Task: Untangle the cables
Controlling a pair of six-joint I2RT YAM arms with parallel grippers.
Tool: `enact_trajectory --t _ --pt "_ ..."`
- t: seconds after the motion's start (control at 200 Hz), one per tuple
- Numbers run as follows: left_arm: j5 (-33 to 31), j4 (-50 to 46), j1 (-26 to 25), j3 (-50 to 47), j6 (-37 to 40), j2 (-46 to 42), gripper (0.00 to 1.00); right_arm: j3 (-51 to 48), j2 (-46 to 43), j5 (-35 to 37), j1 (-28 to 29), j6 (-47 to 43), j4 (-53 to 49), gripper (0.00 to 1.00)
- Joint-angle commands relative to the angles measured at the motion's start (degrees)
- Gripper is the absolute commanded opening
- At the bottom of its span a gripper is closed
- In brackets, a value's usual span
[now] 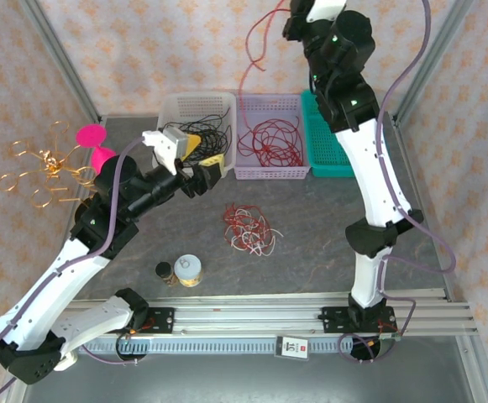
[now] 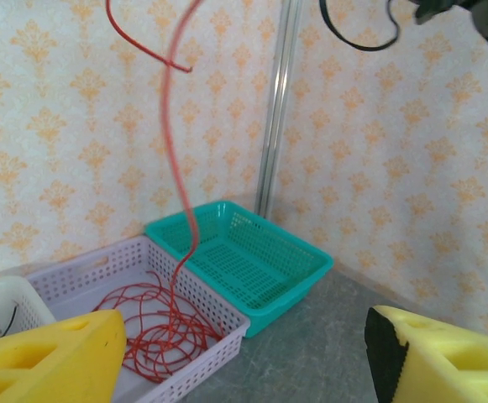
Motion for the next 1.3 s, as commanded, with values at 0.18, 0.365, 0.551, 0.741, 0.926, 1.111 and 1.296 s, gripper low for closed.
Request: enact_trajectory --t 0.18,0.365,0.551,0.741,0.926,1.111,1.296 --pt "0.8 2.1 -0.4 -9.6 -6.9 -3.7 0.72 0.0 9.9 -1.0 -4.7 5.4 2.9 0.00" --pt "0.9 3.1 -0.4 -12.0 -8.7 -3.8 0.70 -0.1 15.2 -0.2 -5.4 6.1 1.6 0.00" --pt "1.8 3.3 -0.4 -12.6 -9.4 -3.0 0.69 -1.4 20.3 1.2 -6.6 7.1 -0.7 0.00" --pt "1.6 3.5 -0.4 -13.9 -10.1 -3.1 0.68 -6.4 23.9 1.1 -6.7 9.0 -4.0 0.00" --pt "0.6 3.2 -0.4 -15.0 -10.1 -3.2 0.68 -17.2 22.3 0.2 -8.2 14.9 -3.3 0.00" --pt "0.5 3.6 -0.4 -15.3 -9.3 -2.0 0.68 -24.4 21.7 -4.1 -8.8 17.8 -3.0 0.00" --pt "0.9 3.9 -0.4 -15.0 -8.8 -0.6 0.68 -27.4 24.4 -11.6 -8.0 18.2 -4.1 0.00"
